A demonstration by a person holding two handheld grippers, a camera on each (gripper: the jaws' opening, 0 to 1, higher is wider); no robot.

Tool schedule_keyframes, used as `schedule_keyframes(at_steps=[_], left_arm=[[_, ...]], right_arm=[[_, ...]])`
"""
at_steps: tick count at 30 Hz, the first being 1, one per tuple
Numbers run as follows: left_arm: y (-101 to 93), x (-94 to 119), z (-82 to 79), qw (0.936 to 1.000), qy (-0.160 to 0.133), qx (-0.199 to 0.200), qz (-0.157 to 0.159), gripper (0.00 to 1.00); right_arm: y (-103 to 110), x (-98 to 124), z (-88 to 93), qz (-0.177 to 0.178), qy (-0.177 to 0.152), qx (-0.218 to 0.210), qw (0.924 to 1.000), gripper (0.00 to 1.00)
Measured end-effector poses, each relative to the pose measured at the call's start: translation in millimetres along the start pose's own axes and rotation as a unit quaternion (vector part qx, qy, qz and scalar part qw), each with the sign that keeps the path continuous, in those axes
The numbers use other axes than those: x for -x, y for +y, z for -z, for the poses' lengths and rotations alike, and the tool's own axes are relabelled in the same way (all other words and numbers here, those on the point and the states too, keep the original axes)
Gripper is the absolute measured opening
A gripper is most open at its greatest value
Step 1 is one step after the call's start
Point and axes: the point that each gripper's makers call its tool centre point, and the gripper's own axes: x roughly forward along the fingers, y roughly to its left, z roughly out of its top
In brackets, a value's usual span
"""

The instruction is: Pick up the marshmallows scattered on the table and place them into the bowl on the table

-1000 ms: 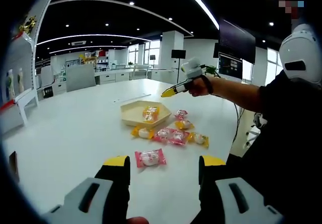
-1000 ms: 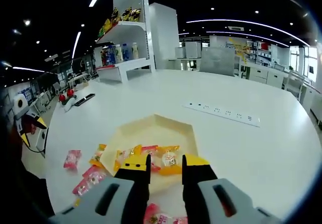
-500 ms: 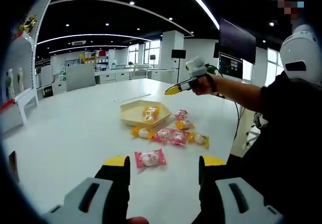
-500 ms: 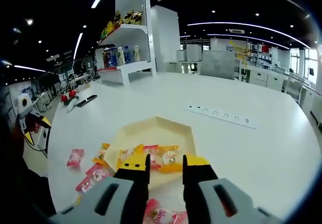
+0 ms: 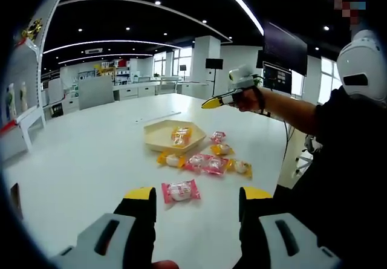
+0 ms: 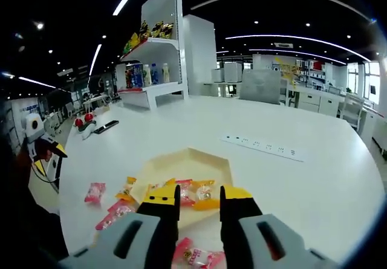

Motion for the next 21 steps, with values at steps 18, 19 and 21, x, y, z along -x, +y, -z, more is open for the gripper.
schedule_keyframes(at_steps=[18, 19, 21], left_arm=[[2.7, -3.8, 1.1, 1.0000, 0.003, 0.000, 0.003, 0.55], [3.2, -4.0, 1.3, 1.0000, 0.004, 0.000, 0.003, 0.55], [3.9, -4.3, 1.1, 1.0000, 0.004, -0.001, 0.003, 0.56]], right_arm=[[14.3, 17.3, 2.2, -0.009, -0.011, 0.008, 0.9999, 0.29], [15.4, 18.2, 2.1, -0.009, -0.012, 0.009, 0.9999, 0.29], [17.4, 20.0, 2.4, -0.010, -0.012, 0.009, 0.9998, 0.29]])
